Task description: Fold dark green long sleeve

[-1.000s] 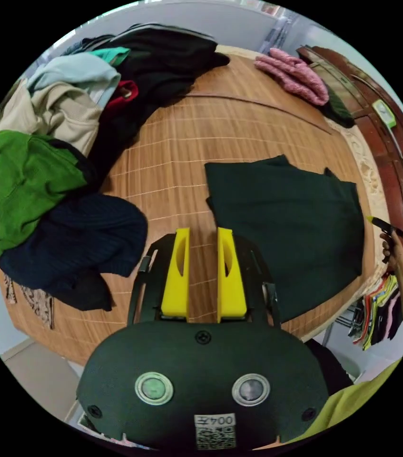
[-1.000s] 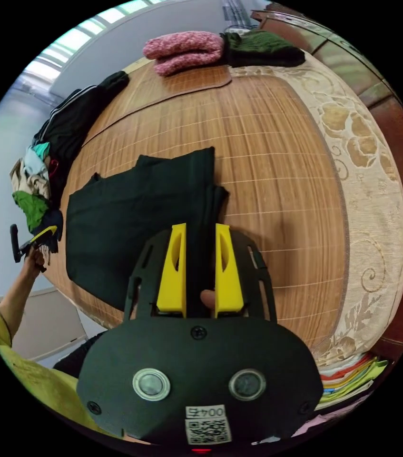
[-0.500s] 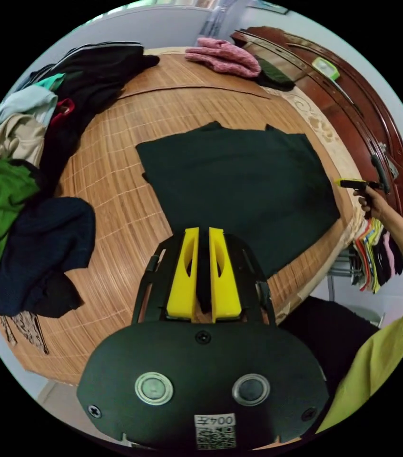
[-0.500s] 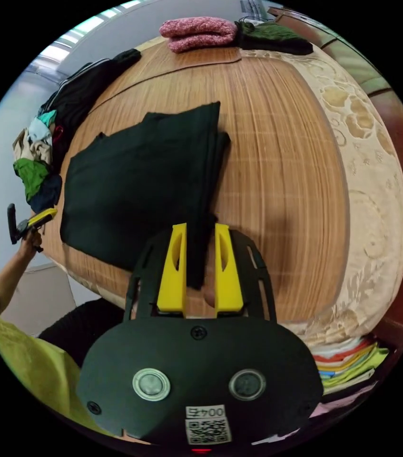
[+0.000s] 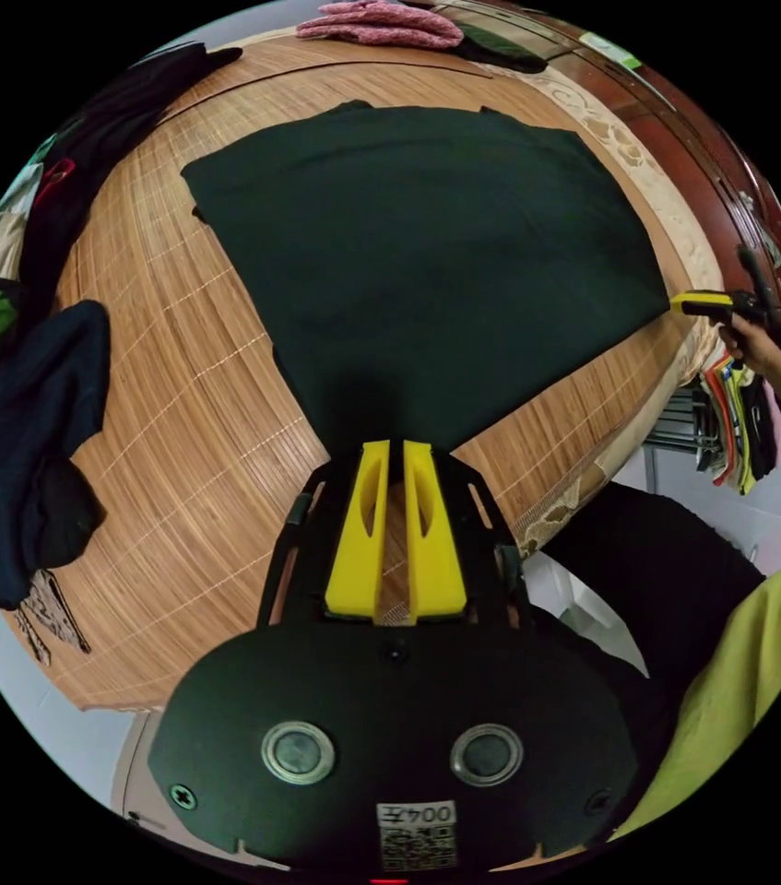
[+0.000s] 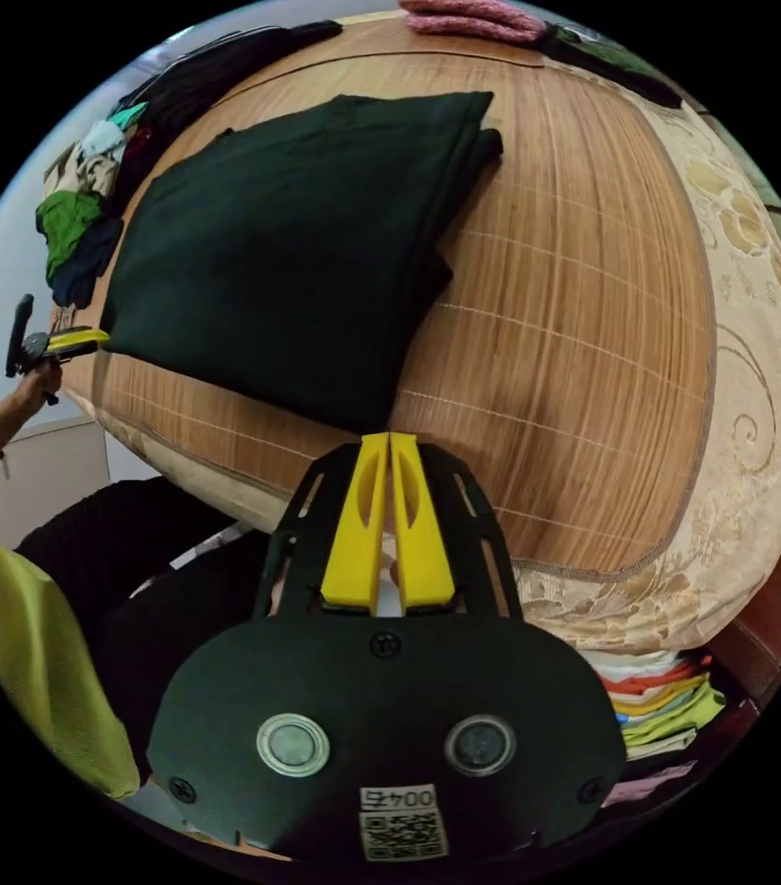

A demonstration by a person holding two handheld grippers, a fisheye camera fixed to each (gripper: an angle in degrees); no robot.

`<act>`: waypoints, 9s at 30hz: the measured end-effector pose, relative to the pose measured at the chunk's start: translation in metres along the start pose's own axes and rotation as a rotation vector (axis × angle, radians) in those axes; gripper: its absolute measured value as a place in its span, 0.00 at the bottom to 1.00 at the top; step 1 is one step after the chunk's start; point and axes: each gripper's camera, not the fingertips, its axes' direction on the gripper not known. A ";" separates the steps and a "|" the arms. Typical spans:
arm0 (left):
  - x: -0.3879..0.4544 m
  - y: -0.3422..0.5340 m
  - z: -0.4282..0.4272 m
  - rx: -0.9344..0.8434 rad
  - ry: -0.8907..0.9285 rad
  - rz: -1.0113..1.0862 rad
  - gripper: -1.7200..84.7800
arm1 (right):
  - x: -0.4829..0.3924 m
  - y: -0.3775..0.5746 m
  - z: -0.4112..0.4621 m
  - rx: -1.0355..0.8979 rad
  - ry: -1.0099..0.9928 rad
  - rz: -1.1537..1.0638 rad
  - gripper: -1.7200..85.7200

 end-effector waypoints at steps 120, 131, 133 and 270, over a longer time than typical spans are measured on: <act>-0.268 0.050 0.225 0.568 0.325 -0.403 0.02 | -0.345 -0.292 0.526 0.276 -0.048 0.010 0.09; -0.295 -0.026 0.244 0.425 0.273 -0.376 0.02 | -0.268 -0.268 0.495 0.236 -0.178 0.024 0.09; -0.290 -0.014 0.227 0.498 0.297 -0.373 0.02 | -0.235 -0.250 0.479 0.273 -0.305 0.072 0.11; 0.230 -0.589 -0.513 0.761 -0.109 -0.016 0.21 | 0.105 -0.456 -0.448 0.935 0.060 0.318 0.07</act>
